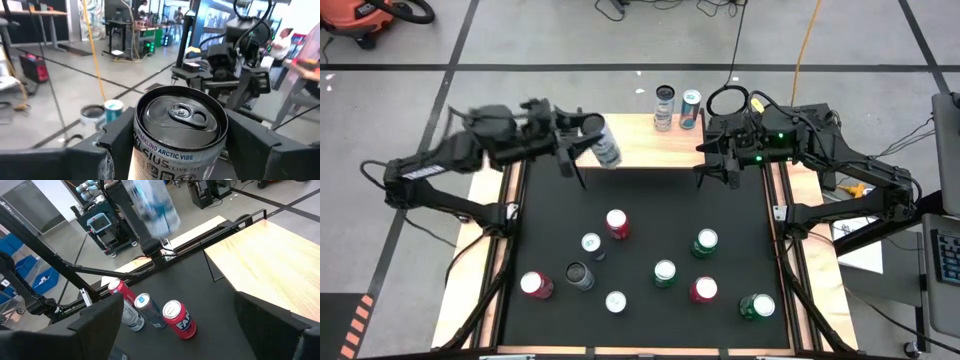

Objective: Place canned beverage on shelf
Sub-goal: Put the right white soda can on the shelf aligned with the other white soda can

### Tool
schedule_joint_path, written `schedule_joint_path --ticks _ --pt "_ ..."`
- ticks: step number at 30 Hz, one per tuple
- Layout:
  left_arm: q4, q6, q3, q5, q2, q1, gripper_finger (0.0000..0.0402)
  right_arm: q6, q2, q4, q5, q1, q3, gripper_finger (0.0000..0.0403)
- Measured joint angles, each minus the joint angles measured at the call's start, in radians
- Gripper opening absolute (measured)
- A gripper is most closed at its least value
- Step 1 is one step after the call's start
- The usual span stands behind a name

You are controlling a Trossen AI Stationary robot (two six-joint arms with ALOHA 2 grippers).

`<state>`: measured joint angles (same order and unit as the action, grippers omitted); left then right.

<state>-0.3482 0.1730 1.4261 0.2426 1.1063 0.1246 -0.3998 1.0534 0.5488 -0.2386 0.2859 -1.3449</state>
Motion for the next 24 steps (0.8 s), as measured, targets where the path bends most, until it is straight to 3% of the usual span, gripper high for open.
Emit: schedule_joint_path --ticks 8,17,24 --pt "0.387 0.075 -0.263 -0.166 0.003 0.116 0.0247 0.000 0.004 0.000 0.000 0.000 0.000 0.0357" --pt "0.503 0.079 -0.276 -0.348 0.121 0.292 0.0247 0.000 0.004 0.001 0.001 0.000 0.000 0.0357" --pt "0.638 0.046 -0.277 -0.458 0.250 0.345 0.0247 0.000 0.004 0.001 0.003 0.000 0.000 0.0357"
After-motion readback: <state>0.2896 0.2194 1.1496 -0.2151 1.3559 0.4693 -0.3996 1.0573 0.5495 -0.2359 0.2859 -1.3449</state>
